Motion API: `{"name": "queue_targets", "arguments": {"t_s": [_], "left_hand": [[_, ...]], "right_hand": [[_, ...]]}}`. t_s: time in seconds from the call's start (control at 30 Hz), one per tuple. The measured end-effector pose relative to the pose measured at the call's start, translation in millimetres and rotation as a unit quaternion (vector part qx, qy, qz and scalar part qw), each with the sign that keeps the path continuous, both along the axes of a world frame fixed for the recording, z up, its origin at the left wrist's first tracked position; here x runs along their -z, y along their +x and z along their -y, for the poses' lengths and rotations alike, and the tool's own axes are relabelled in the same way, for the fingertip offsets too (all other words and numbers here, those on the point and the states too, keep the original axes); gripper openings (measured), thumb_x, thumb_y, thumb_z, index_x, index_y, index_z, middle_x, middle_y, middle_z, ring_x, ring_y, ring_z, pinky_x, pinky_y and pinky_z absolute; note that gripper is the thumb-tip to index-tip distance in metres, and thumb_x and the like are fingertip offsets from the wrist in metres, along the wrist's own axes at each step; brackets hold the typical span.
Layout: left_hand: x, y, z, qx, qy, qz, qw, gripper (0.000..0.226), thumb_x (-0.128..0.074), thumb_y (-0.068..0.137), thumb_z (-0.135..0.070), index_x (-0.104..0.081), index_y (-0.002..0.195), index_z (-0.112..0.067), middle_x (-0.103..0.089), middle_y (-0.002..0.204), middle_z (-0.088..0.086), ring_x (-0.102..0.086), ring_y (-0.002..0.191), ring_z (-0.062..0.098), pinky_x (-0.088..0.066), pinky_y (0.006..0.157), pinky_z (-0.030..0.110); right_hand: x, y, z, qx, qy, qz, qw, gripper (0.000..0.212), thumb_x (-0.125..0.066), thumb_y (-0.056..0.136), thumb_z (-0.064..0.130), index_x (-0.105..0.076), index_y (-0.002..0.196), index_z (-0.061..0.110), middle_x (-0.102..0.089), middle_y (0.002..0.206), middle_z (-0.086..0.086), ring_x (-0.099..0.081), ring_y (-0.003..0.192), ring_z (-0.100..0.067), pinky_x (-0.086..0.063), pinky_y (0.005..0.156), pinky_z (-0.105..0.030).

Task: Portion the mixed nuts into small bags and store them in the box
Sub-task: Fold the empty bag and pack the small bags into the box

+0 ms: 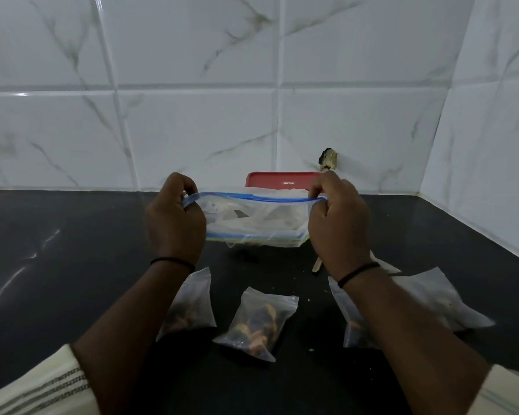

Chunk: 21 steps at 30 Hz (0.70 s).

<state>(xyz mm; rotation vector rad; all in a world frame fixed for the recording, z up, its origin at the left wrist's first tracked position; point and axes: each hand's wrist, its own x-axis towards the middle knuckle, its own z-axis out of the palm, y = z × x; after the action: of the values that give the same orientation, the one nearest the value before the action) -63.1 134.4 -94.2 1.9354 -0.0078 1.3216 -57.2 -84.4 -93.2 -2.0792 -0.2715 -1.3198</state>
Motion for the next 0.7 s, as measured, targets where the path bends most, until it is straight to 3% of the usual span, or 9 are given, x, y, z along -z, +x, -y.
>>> {"name": "queue_targets", "arguments": {"t_s": [0.1,0.2,0.33,0.43,0.53,0.6,0.7], "left_hand": [[2.7,6.3,-3.8,0.042,-0.015,-0.011,0.999,0.021,-0.058,0.084,0.001,-0.051,0.082,-0.019,-0.048,0.068,-0.007,-0.044,0.058,0.007,-0.036,0.053,0.014],[-1.1,10.3,-8.6,0.173,-0.103,-0.068,0.977,0.028,-0.07,0.081,-0.003,-0.05,0.078,-0.023,-0.055,0.075,0.003,-0.051,0.066,0.015,-0.046,0.055,0.026],[-11.3,7.6,-9.7,0.394,-0.277,-0.183,0.857,0.025,-0.078,0.072,-0.019,-0.055,0.082,-0.015,-0.063,0.073,0.002,-0.059,0.063,0.018,-0.05,0.048,0.025],[-10.2,9.4,-13.9,0.483,-0.302,-0.236,0.787,0.02,-0.066,0.074,-0.023,-0.064,0.089,-0.01,-0.069,0.083,0.007,-0.065,0.075,0.021,-0.057,0.064,0.029],[-7.9,10.9,-20.4,0.535,-0.299,-0.248,0.75,0.033,-0.076,0.074,-0.015,-0.068,0.105,-0.007,-0.07,0.104,0.014,-0.069,0.091,0.024,-0.058,0.08,0.033],[-7.1,10.8,-21.8,0.549,-0.29,-0.249,0.743,0.041,-0.079,0.069,-0.012,-0.069,0.108,-0.007,-0.07,0.108,0.014,-0.069,0.096,0.024,-0.059,0.081,0.033],[-4.6,11.2,-22.2,0.536,-0.292,-0.249,0.752,0.031,-0.076,0.066,-0.01,-0.073,0.097,-0.011,-0.073,0.098,0.012,-0.07,0.092,0.024,-0.059,0.073,0.032]], "right_hand": [[1.2,5.4,8.9,-0.018,0.051,-0.041,0.998,0.022,-0.056,0.085,0.0,-0.048,0.087,0.021,-0.052,0.079,0.006,-0.045,0.066,-0.004,-0.031,0.057,-0.011],[-0.5,8.9,17.8,-0.023,0.08,-0.065,0.994,0.014,-0.063,0.084,0.007,-0.052,0.084,0.015,-0.055,0.078,0.002,-0.05,0.067,-0.01,-0.041,0.059,-0.02],[-1.7,11.5,21.2,-0.08,0.184,-0.159,0.967,0.014,-0.067,0.083,0.021,-0.056,0.076,0.017,-0.065,0.068,-0.003,-0.062,0.063,-0.02,-0.051,0.061,-0.032],[-3.7,8.5,20.5,-0.213,0.269,-0.267,0.9,0.02,-0.073,0.086,0.023,-0.064,0.073,0.01,-0.07,0.071,-0.013,-0.062,0.059,-0.023,-0.053,0.064,-0.037],[-7.2,4.9,23.8,-0.344,0.296,-0.374,0.809,0.012,-0.072,0.087,0.015,-0.072,0.092,0.003,-0.074,0.094,-0.022,-0.068,0.079,-0.031,-0.057,0.08,-0.044],[-9.8,3.1,24.2,-0.407,0.285,-0.407,0.766,0.021,-0.067,0.088,0.003,-0.07,0.109,0.006,-0.075,0.103,-0.015,-0.072,0.091,-0.028,-0.06,0.083,-0.04],[-12.0,-0.1,23.4,-0.469,0.278,-0.409,0.732,0.041,-0.061,0.086,-0.013,-0.064,0.12,0.009,-0.074,0.111,-0.01,-0.072,0.099,-0.024,-0.061,0.081,-0.034]]}}
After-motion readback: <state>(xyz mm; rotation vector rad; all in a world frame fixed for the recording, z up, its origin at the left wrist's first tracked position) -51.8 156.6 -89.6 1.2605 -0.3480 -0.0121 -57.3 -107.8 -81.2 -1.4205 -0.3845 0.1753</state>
